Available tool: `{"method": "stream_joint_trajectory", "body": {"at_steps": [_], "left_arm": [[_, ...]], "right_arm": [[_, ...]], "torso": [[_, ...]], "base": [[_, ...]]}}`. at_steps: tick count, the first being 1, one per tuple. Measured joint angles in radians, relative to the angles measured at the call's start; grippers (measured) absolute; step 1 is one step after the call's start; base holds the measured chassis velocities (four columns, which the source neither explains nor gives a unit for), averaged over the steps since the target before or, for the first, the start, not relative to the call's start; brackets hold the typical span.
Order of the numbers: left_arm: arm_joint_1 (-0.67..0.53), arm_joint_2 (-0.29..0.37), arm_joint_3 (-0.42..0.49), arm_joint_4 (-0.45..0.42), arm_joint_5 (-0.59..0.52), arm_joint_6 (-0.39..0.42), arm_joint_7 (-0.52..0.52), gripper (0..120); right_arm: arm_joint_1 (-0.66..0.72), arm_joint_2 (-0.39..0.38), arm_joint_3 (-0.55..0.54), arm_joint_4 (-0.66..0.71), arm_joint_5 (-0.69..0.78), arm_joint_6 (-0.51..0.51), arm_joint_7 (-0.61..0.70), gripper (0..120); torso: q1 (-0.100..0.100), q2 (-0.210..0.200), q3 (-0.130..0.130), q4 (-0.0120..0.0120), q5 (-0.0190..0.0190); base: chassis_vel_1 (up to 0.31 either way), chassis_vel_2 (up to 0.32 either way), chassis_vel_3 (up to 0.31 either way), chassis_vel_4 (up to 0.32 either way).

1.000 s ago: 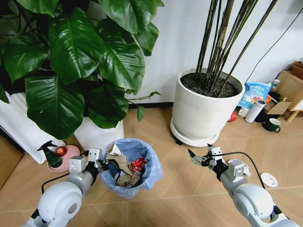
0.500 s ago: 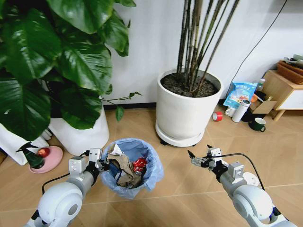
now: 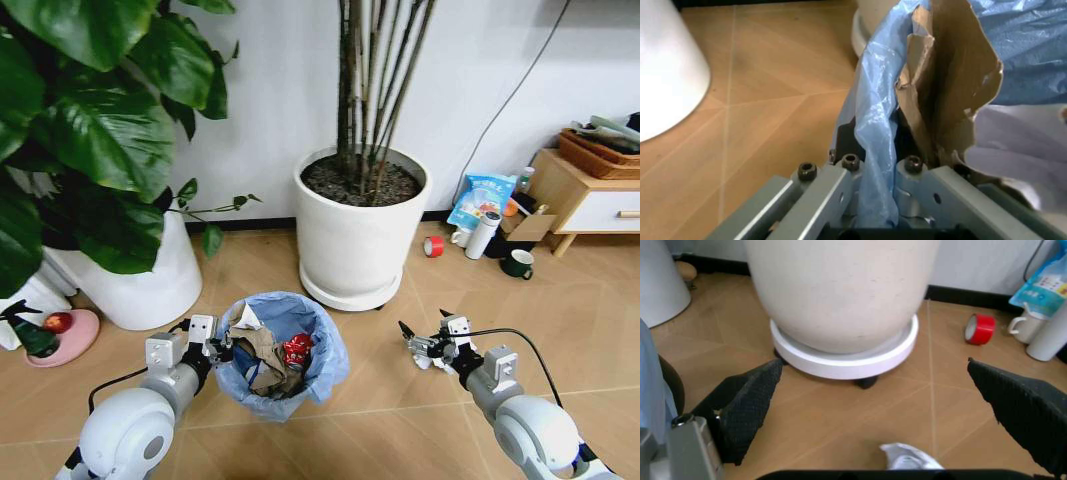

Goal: Pick up the trash bin and place the garbage on the floor into it.

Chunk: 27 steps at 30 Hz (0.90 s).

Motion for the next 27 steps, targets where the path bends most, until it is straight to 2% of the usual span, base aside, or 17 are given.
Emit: {"method": "stream_joint_trajectory", "body": {"at_steps": [6, 13, 14, 16, 18, 19, 20, 23, 26, 27], "left_arm": [[0.0, -0.001, 0.004, -0.005, 0.002, 0.0, -0.001, 0], [0.0, -0.005, 0.007, -0.014, 0.011, -0.002, 0.001, 0], [0.003, -0.006, 0.006, -0.016, 0.015, -0.004, 0.004, 0], [0.005, -0.006, 0.005, -0.018, 0.019, -0.005, 0.007, 0], [0.007, -0.008, 0.004, -0.021, 0.026, -0.007, 0.014, 0], [0.006, -0.009, 0.005, -0.021, 0.029, -0.008, 0.017, 0], [0.006, -0.009, 0.005, -0.021, 0.029, -0.008, 0.017, 0], [0.001, -0.014, 0.009, -0.023, 0.031, -0.009, 0.024, 0], [-0.004, -0.015, 0.013, -0.024, 0.031, -0.009, 0.028, 0], [-0.007, -0.015, 0.014, -0.024, 0.031, -0.009, 0.029, 0]], "right_arm": [[0.001, -0.007, 0.016, -0.026, -0.007, 0.023, -0.016, 100], [-0.036, -0.05, 0.136, -0.17, -0.021, 0.144, -0.217, 100], [-0.056, -0.059, 0.164, -0.193, -0.029, 0.173, -0.261, 100], [-0.079, -0.068, 0.189, -0.209, -0.039, 0.202, -0.304, 100], [-0.144, -0.085, 0.258, -0.231, -0.069, 0.263, -0.407, 100], [-0.176, -0.091, 0.284, -0.233, -0.075, 0.284, -0.441, 100], [-0.176, -0.091, 0.284, -0.233, -0.075, 0.284, -0.441, 100], [-0.289, -0.105, 0.346, -0.24, -0.1, 0.355, -0.514, 100], [-0.354, -0.103, 0.371, -0.254, -0.146, 0.405, -0.536, 100], [-0.379, -0.096, 0.378, -0.265, -0.169, 0.427, -0.541, 100]], "torso": [[0.0, 0.0, 0.0, 0.0004, 0.0006], [0.0, 0.0, 0.0, 0.0003, 0.0006], [0.0, 0.0, 0.0, 0.0004, -0.0003], [0.0, 0.0, 0.0, 0.0004, -0.0003], [0.0, 0.0, 0.0, 0.0003, 0.0006], [0.0, 0.0, 0.0, 0.0004, -0.0004], [0.0, 0.0, 0.0, 0.0004, -0.0004], [0.0, 0.0, 0.0, 0.0, 0.0009], [0.0, 0.0, 0.0, 0.0001, -0.0005], [0.0, 0.0, 0.0, 0.0001, 0.0002]], "base": [[-0.179, -0.172, 0.173, 0.171], [-0.05, -0.056, 0.07, 0.042], [0.0, 0.0, 0.0, 0.0], [0.0, 0.0, 0.0, 0.0], [0.0, 0.0, 0.0, 0.0], [0.0, 0.0, 0.0, 0.0], [0.0, 0.0, 0.0, 0.0], [0.0, 0.0, 0.0, 0.0], [0.0, 0.0, 0.0, 0.0], [0.0, 0.0, 0.0, 0.0]]}}
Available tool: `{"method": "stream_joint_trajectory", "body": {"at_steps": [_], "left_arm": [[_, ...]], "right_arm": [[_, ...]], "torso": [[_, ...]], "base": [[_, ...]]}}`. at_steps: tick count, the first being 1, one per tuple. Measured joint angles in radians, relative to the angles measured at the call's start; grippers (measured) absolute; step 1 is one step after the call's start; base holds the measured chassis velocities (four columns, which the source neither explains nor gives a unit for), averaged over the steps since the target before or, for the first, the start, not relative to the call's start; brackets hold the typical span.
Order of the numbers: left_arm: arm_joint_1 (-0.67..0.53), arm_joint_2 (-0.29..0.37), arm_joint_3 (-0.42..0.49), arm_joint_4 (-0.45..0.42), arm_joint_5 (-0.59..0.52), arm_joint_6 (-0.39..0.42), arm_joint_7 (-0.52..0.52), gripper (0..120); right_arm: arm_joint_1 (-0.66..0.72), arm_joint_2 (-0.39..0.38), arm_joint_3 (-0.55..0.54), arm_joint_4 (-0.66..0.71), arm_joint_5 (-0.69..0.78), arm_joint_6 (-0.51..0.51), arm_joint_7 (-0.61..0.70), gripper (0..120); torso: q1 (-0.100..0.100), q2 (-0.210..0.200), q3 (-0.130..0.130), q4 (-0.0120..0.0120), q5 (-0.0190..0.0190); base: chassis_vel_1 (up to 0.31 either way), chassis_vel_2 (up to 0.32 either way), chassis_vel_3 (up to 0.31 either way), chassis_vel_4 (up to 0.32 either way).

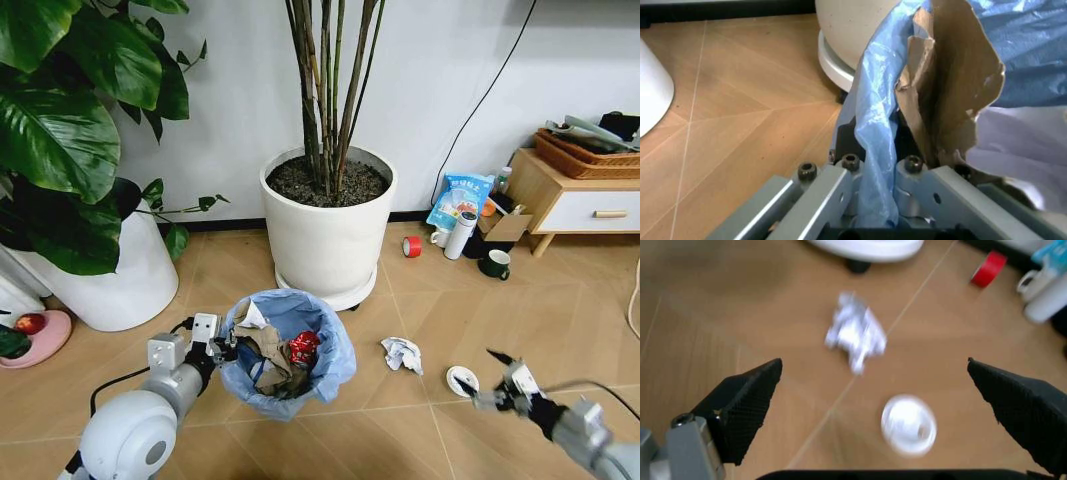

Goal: Pick up the trash bin and place the garbage on the floor into it.

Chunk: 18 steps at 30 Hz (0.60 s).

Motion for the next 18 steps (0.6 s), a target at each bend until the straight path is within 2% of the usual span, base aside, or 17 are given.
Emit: {"method": "stream_joint_trajectory", "body": {"at_steps": [1, 5, 8, 18], "left_arm": [[-0.003, -0.001, 0.001, -0.001, 0.0, 0.0, 0.002, 0], [-0.006, -0.003, 0.004, -0.005, -0.001, 0.0, 0.004, 0], [-0.006, -0.004, 0.005, -0.009, -0.001, -0.001, 0.006, 0], [-0.001, 0.004, 0.006, -0.033, -0.007, -0.001, 0.006, 0]], "right_arm": [[-0.025, 0.011, 0.007, -0.015, -0.023, 0.015, -0.008, 100], [-0.071, 0.049, 0.018, -0.064, -0.081, 0.058, -0.029, 100], [-0.098, 0.084, 0.021, -0.111, -0.132, 0.09, -0.05, 100], [-0.112, 0.211, 0.025, -0.26, -0.246, 0.148, -0.07, 100]], "torso": [[0.0, 0.0, 0.0, 0.0002, 0.0008], [0.0, 0.0, 0.0, 0.0, -0.0003], [0.0, 0.0, 0.0, 0.0, 0.0003], [0.0, 0.0, 0.0, -0.0001, 0.0001]], "base": [[0.0, 0.0, 0.0, 0.0], [0.0, 0.0, 0.0, 0.0], [0.0, 0.0, 0.0, 0.0], [0.0, 0.0, 0.0, 0.0]]}}
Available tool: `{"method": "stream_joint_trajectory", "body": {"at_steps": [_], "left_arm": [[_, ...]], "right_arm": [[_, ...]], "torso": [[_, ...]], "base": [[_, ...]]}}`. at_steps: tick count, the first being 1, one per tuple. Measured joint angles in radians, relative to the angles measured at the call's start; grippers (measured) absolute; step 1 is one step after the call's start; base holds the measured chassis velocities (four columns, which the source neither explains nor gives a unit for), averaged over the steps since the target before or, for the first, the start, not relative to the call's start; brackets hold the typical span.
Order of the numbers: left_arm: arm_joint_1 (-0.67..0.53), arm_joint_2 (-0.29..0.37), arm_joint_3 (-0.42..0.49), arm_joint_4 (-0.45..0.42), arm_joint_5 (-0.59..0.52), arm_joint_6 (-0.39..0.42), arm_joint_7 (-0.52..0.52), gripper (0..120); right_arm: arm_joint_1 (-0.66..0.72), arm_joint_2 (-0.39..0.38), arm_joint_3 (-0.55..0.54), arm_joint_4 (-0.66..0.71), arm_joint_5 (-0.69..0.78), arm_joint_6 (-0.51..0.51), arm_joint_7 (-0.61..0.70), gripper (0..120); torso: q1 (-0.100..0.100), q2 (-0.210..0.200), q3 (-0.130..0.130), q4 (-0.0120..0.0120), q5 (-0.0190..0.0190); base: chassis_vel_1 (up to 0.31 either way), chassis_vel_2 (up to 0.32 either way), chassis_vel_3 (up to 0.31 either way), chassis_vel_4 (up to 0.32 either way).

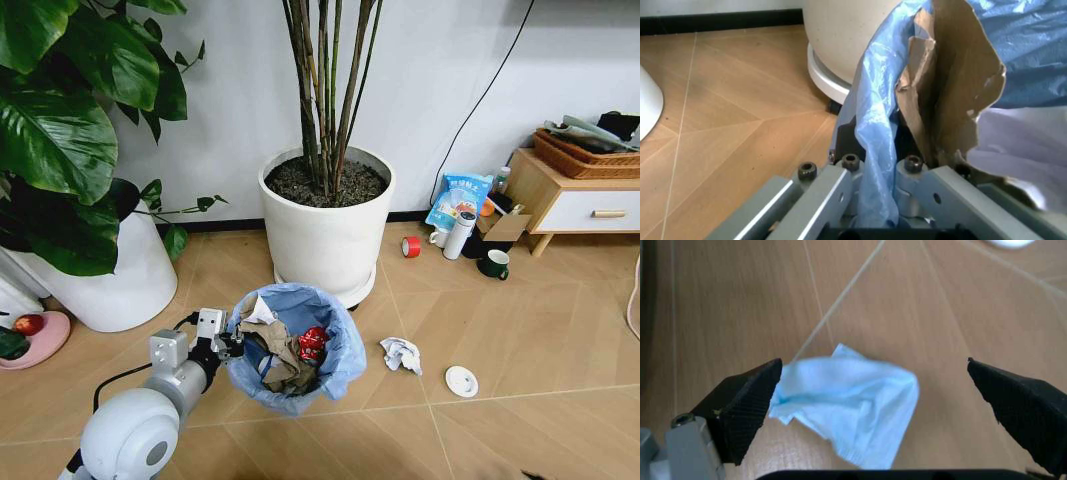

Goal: Pick up the trash bin and place the garbage on the floor into it.

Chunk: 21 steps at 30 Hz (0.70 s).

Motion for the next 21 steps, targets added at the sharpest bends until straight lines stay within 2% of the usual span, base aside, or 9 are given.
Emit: {"method": "stream_joint_trajectory", "body": {"at_steps": [7, 21], "left_arm": [[0.0, 0.007, 0.0, -0.007, -0.005, 0.001, -0.002, 0], [-0.006, 0.007, 0.006, -0.007, -0.008, 0.002, -0.003, 0]], "right_arm": [[0.063, 0.068, 0.0, -0.077, -0.023, 0.013, 0.015, 100], [0.157, 0.085, -0.017, -0.19, -0.053, 0.029, 0.036, 100]], "torso": [[0.0, 0.0, 0.0, 0.0002, 0.0001], [0.0, 0.0, 0.0, 0.0002, 0.0]], "base": [[0.0, 0.0, 0.0, 0.0], [0.0, 0.0, 0.0, 0.0]]}}
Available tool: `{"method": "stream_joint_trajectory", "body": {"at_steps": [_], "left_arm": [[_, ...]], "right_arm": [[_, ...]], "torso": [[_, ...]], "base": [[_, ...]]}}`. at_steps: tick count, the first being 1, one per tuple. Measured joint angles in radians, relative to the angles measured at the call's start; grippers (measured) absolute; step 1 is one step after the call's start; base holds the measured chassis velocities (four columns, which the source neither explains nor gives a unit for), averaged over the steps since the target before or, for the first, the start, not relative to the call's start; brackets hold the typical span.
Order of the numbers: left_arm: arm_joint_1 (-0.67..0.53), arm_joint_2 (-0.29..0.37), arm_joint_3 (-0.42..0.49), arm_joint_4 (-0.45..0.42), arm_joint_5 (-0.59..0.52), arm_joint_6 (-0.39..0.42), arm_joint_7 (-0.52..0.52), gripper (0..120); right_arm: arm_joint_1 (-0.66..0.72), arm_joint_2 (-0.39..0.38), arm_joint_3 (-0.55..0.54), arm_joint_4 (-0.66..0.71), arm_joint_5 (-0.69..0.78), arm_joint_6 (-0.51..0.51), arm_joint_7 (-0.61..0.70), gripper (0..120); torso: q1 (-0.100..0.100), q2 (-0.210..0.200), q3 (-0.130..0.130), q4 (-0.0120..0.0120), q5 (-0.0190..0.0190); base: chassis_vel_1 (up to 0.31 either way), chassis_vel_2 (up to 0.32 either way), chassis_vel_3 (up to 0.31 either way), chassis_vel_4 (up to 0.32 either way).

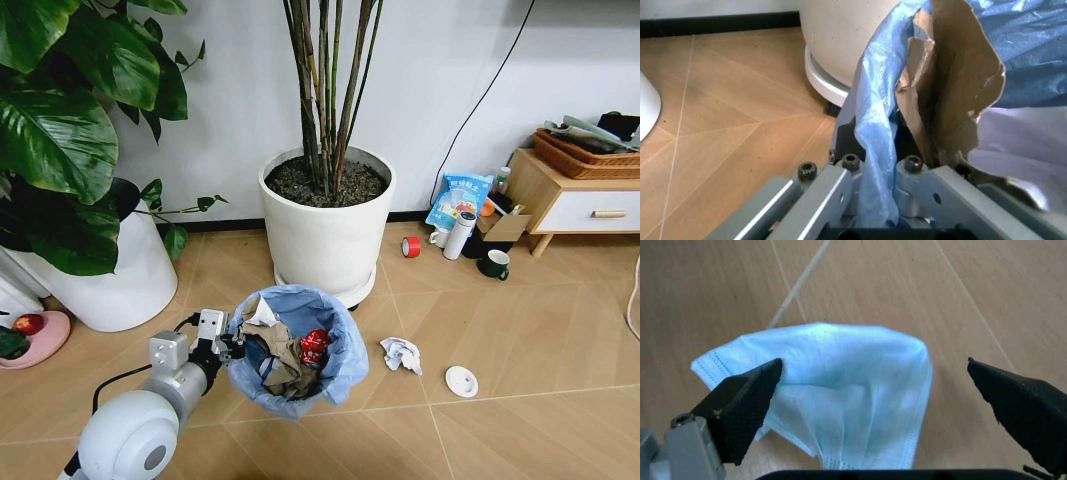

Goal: Pick up the trash bin and place the garbage on the floor into it.

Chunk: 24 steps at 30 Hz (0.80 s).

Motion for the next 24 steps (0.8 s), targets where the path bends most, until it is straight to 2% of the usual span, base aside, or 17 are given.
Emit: {"method": "stream_joint_trajectory", "body": {"at_steps": [11, 17, 24], "left_arm": [[-0.012, 0.008, 0.002, 0.009, -0.01, 0.005, -0.001, 0], [-0.011, 0.013, 0.0, 0.01, -0.011, 0.006, -0.001, 0], [-0.015, 0.018, 0.0, 0.012, -0.013, 0.007, -0.001, 0]], "right_arm": [[0.068, -0.003, -0.053, -0.054, -0.012, -0.039, 0.037, 100], [0.101, -0.007, -0.08, -0.072, -0.016, -0.054, 0.042, 100], [0.118, -0.009, -0.084, -0.085, -0.022, -0.06, 0.042, 95]], "torso": [[0.0, 0.0, 0.0, 0.0, 0.0], [0.0, 0.0, 0.0, -0.0002, -0.0018], [0.0, 0.0, 0.0, -0.0002, -0.0007]], "base": [[0.0, 0.0, 0.0, 0.0], [0.0, 0.0, 0.0, 0.0], [0.0, 0.0, 0.0, 0.0]]}}
